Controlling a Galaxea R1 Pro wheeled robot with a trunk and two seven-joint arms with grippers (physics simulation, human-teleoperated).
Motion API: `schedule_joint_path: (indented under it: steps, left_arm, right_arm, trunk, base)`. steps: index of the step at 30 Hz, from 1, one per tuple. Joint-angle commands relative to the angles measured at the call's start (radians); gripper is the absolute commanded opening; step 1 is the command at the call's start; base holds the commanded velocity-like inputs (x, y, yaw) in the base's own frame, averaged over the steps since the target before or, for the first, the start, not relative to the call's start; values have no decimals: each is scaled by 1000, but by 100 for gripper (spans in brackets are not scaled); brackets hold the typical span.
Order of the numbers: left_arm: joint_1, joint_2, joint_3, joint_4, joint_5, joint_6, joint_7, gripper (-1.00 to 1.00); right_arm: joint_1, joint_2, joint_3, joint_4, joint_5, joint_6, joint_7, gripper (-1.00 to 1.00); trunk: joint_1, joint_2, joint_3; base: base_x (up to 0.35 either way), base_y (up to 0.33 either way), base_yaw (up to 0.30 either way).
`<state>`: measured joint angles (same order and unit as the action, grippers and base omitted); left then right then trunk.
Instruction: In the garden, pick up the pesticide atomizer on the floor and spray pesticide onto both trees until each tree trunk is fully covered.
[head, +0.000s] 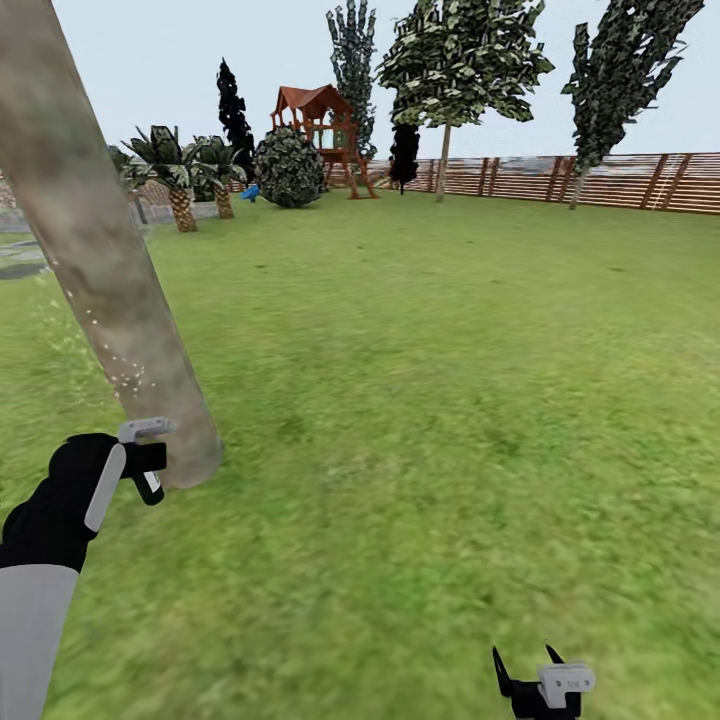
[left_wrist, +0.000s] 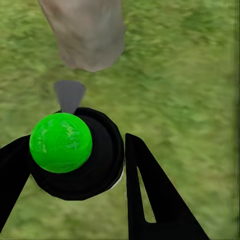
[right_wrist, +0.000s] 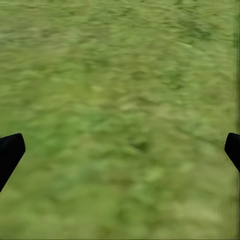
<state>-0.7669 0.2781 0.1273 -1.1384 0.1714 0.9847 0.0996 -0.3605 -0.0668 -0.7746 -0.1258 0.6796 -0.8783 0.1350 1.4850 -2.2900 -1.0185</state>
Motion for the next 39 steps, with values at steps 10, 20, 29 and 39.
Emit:
schedule_joint_path:
  steps: [10, 20, 29, 39]
  left_arm:
    - [2, -2, -3, -1, -1, -7, 2, -100]
    - [-5, -9, -9, -11, -1, 1, 2, -100]
    - [-6, -10, -11, -14, -1, 3, 2, -100]
    - [-6, -10, -11, -15, -21, 3, 2, -100]
  right_arm:
    - [0, 0, 0, 0, 0, 1, 0, 100]
    - [0, 0, 0, 0, 0, 1, 0, 100]
    - [0, -1, 0, 0, 0, 1, 0, 100]
    - [0, -1, 0, 0, 0, 1, 0, 100]
  trunk:
    - [0, 0, 0]
    - [0, 0, 5]
    - [0, 0, 9]
    - [0, 0, 9]
  base:
    - [117, -252, 232]
    - [84, -261, 276]
    - [245, -184, 169]
    - [34, -263, 6]
